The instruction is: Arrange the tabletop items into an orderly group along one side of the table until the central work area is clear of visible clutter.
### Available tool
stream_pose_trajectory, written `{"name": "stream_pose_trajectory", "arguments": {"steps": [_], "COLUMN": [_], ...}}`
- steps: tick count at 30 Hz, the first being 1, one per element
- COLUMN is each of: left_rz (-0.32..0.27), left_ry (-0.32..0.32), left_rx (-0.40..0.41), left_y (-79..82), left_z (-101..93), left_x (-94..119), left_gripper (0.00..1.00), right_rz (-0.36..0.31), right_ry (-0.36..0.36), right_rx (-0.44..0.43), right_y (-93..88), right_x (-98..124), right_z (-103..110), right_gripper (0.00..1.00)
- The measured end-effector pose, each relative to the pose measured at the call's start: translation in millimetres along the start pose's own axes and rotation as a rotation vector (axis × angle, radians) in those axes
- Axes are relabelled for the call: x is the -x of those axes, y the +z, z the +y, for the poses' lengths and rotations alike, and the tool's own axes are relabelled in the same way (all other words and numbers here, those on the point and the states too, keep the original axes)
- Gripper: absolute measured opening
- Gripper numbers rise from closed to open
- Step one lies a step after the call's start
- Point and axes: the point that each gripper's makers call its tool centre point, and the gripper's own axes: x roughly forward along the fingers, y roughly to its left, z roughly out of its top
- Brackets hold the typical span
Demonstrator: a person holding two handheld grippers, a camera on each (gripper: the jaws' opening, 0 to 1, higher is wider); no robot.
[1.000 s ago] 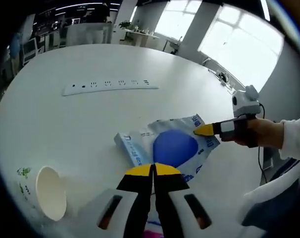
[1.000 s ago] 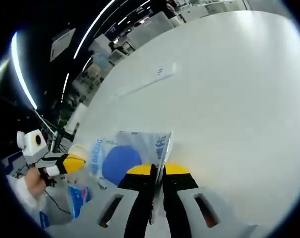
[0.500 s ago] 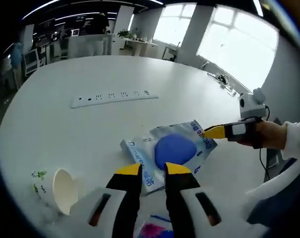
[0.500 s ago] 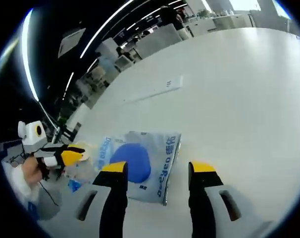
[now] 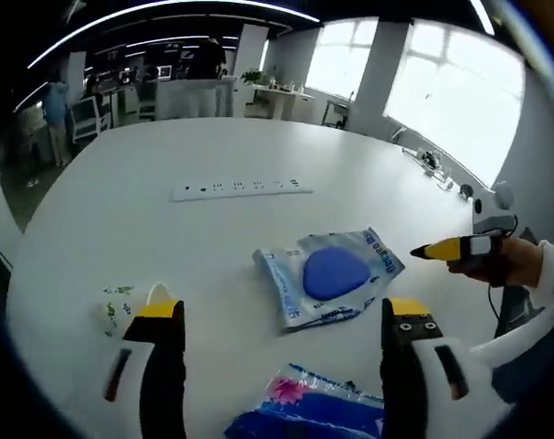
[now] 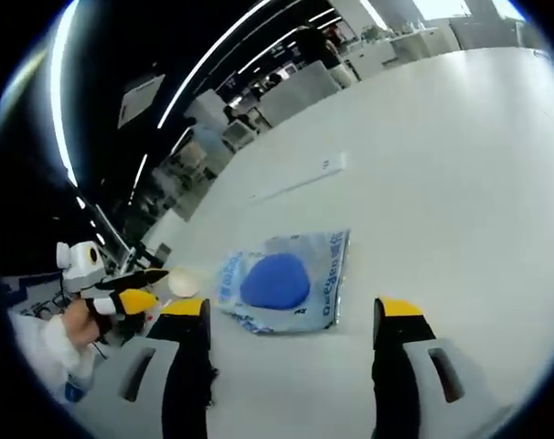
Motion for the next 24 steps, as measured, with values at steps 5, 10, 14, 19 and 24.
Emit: {"name": "stream_pose_trajectory", "arguments": {"steps": [5, 10, 14, 19, 24], "left_rz": [0.0, 0.011, 0.023, 0.04, 0.047], "left_ry": [-0.001, -0.001, 0.004, 0.023, 0.055], "left_rx": [-0.004, -0.001, 0.001, 0.009, 0.041], "left_y": [-1.0, -5.0, -12.1, -22.6, -35.0], "left_z": [-1.0, -2.6, -3.7, -5.2, -7.4], "left_x": [2, 3, 7, 16, 26], "left_gripper": [0.88, 0.86, 0.84, 0.83, 0.81], "right_rz": [0.0, 0.003, 0.004, 0.004, 0.013], "right_ry": [0.001, 0.001, 0.002, 0.017, 0.049], "right_rx": [-0.02, -0.028, -0.036, -0.053, -0.06], "right_y": [-4.2, -7.6, -10.6, -15.6, -21.1], "right_x": [4, 8, 11, 14, 21], "right_z": [1, 1, -1, 0, 3], "right_gripper": [0.69, 0.69, 0.68, 0.68, 0.68]}}
